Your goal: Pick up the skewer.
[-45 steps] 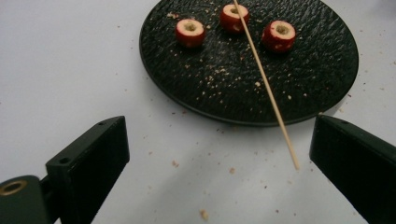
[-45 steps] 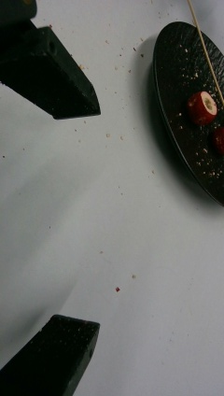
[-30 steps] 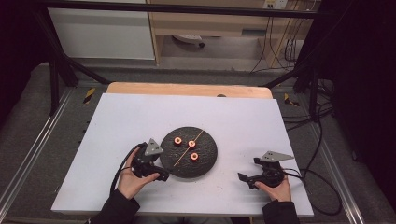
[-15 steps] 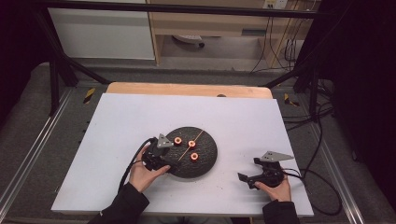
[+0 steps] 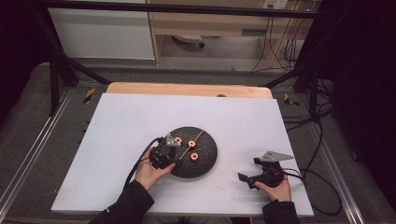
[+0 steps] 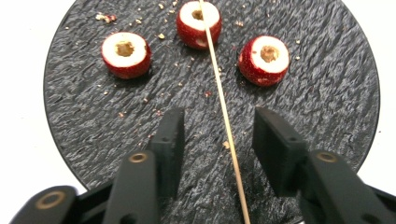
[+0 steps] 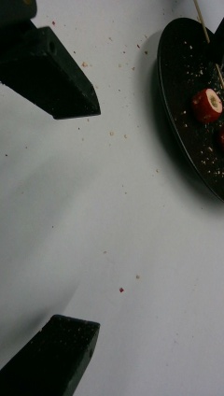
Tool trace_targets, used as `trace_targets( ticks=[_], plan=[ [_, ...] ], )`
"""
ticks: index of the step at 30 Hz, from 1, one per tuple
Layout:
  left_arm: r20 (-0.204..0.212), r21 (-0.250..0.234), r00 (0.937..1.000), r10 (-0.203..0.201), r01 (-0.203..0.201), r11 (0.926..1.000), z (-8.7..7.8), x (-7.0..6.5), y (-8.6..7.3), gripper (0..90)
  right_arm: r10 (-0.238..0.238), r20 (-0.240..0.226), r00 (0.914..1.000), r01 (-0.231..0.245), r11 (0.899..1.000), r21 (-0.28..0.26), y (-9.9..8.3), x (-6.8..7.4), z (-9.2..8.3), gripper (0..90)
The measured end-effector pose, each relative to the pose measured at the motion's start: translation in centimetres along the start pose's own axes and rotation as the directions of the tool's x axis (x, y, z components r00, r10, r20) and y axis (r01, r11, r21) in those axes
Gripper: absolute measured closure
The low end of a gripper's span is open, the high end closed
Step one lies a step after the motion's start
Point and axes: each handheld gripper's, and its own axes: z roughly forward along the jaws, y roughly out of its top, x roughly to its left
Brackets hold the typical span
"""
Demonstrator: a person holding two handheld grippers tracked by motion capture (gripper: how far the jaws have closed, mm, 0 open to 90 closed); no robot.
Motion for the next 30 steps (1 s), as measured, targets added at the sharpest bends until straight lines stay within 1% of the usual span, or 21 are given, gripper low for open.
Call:
trace_targets(
  ticks=[2, 4, 5, 6, 8, 9, 18, 25, 30],
  plan=[
    [-0.003, 0.007, 1.0000, 0.001, -0.001, 1.0000, 0.10, -0.13, 0.13, 60.5, -0.001, 0.001, 1.0000, 0.001, 1.000, 0.000, 0.00, -0.01, -0.01, 0.6],
    [-0.003, 0.017, 1.0000, 0.003, -0.003, 0.9998, 0.16, -0.17, 0.23, 61.9, 0.001, 0.000, 1.0000, -0.001, 1.000, 0.000, 0.00, 0.01, -0.02, 0.6],
    [-0.003, 0.021, 1.0000, 0.003, -0.003, 0.9998, 0.18, -0.19, 0.26, 65.1, -0.001, 0.000, 1.0000, 0.001, 1.000, -0.001, 0.01, -0.01, -0.02, 0.6],
    [-0.003, 0.026, 1.0000, 0.006, -0.006, 0.9996, 0.20, -0.20, 0.28, 65.1, -0.001, 0.000, 1.0000, 0.001, 1.000, -0.001, 0.01, -0.01, -0.02, 0.6],
    [-0.006, 0.037, 0.9999, 0.009, -0.009, 0.9993, 0.22, -0.20, 0.27, 68.9, 0.001, -0.001, 1.0000, -0.001, 1.000, 0.000, 0.00, 0.00, -0.02, 0.7],
    [-0.001, 0.043, 1.0000, 0.009, -0.009, 0.9990, 0.23, -0.20, 0.27, 70.0, 0.000, -0.001, 1.0000, 0.000, 1.000, 0.001, 0.00, -0.01, -0.01, 0.6],
    [-0.008, 0.074, 0.9999, 0.015, -0.014, 0.9972, 0.58, -0.35, 0.44, 78.2, 0.000, -0.002, 1.0000, 0.000, 1.000, 0.002, 0.00, -0.01, 0.01, 0.6],
    [-0.020, 0.082, 0.9997, 0.012, -0.010, 0.9966, 0.74, -0.52, 0.50, 84.4, 0.000, -0.002, 1.0000, 0.000, 1.000, 0.002, 0.00, -0.02, -0.01, 0.6],
    [-0.032, 0.077, 0.9995, 0.000, 0.002, 0.9970, 0.70, -0.58, 0.49, 86.9, 0.000, -0.002, 1.0000, 0.000, 1.000, 0.002, 0.00, -0.01, 0.00, 0.6]
  ],
)
